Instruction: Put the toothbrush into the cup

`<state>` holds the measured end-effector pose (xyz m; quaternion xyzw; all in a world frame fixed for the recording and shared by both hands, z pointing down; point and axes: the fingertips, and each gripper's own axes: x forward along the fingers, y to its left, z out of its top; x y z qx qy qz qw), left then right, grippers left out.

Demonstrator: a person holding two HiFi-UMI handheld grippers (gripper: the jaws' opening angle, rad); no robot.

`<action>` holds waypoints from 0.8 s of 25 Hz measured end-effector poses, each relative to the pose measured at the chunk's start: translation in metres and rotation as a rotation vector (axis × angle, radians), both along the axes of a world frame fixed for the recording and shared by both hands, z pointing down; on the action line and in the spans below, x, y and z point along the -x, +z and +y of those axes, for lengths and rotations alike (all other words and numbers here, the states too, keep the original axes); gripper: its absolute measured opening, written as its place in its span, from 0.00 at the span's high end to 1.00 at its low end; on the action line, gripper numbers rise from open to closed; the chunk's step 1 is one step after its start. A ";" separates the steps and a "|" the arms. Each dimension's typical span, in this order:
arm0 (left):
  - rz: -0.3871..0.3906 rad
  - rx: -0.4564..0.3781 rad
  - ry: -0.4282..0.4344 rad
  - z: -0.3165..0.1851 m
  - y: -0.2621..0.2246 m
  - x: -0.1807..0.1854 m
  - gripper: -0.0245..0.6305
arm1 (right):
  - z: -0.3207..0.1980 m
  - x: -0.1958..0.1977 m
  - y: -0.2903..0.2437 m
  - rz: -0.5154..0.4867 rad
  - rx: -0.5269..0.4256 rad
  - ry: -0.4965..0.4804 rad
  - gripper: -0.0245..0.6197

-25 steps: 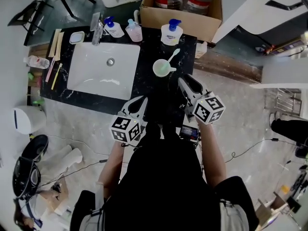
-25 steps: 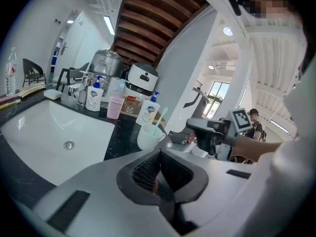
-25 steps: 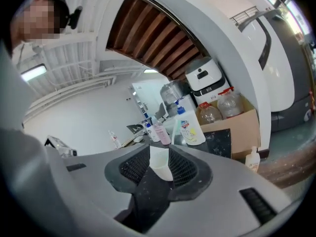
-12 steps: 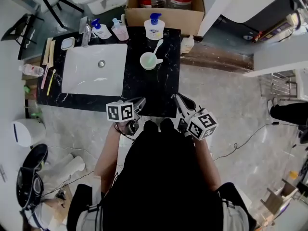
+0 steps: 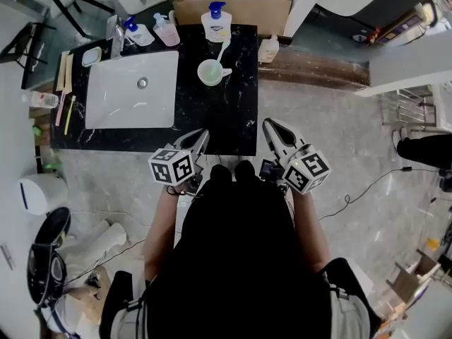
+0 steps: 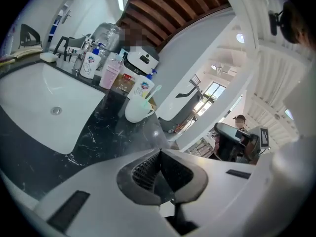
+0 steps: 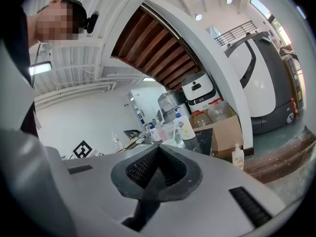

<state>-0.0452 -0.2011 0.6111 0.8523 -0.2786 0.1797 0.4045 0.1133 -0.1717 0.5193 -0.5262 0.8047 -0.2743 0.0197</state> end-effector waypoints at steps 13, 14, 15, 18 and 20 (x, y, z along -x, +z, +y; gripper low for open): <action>-0.069 -0.103 -0.010 0.018 -0.022 0.015 0.95 | -0.002 0.022 -0.004 -0.054 -0.002 -0.111 0.94; -0.078 -0.115 -0.008 0.019 -0.024 0.016 0.95 | -0.002 0.023 -0.003 -0.054 0.004 -0.115 0.94; -0.088 -0.128 -0.006 0.020 -0.027 0.017 0.95 | -0.001 0.024 -0.002 -0.056 0.008 -0.119 0.94; -0.098 -0.167 -0.001 0.022 -0.035 0.017 0.95 | 0.000 0.025 -0.002 -0.065 0.016 -0.128 0.94; -0.087 -0.189 -0.005 0.022 -0.041 0.017 0.95 | 0.000 0.026 -0.001 -0.063 0.019 -0.134 0.94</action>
